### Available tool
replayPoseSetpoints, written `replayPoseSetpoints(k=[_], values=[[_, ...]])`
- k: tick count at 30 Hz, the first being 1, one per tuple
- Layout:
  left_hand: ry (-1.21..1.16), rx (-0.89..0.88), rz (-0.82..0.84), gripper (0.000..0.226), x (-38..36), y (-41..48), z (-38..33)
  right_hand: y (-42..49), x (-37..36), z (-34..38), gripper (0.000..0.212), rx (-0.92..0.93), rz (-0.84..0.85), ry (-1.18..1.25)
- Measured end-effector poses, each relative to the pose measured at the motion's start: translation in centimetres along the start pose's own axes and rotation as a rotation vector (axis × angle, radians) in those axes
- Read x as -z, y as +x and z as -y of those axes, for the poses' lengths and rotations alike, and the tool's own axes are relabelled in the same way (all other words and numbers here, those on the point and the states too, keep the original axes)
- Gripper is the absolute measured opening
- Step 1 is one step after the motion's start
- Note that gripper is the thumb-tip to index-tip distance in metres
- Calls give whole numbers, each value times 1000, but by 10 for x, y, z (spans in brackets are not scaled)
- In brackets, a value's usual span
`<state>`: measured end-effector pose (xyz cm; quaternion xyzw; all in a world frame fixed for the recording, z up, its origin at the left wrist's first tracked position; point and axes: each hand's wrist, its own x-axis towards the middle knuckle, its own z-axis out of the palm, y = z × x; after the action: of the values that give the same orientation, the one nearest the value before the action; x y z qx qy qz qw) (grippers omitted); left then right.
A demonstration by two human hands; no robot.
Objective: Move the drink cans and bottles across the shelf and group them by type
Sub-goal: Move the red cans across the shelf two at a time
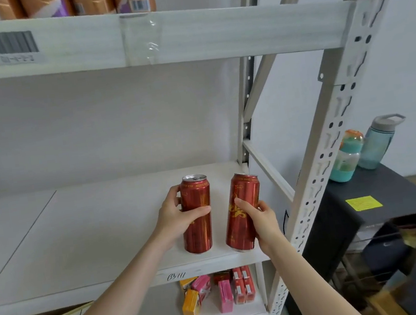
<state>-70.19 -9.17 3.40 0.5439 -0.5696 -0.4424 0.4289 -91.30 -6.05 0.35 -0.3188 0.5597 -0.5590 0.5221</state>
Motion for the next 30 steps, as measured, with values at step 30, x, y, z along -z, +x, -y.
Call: replayPoseSetpoints(k=[30], values=[[-4, -128, -61, 84, -33, 193, 20, 246, -48, 25, 60, 199, -21, 43]])
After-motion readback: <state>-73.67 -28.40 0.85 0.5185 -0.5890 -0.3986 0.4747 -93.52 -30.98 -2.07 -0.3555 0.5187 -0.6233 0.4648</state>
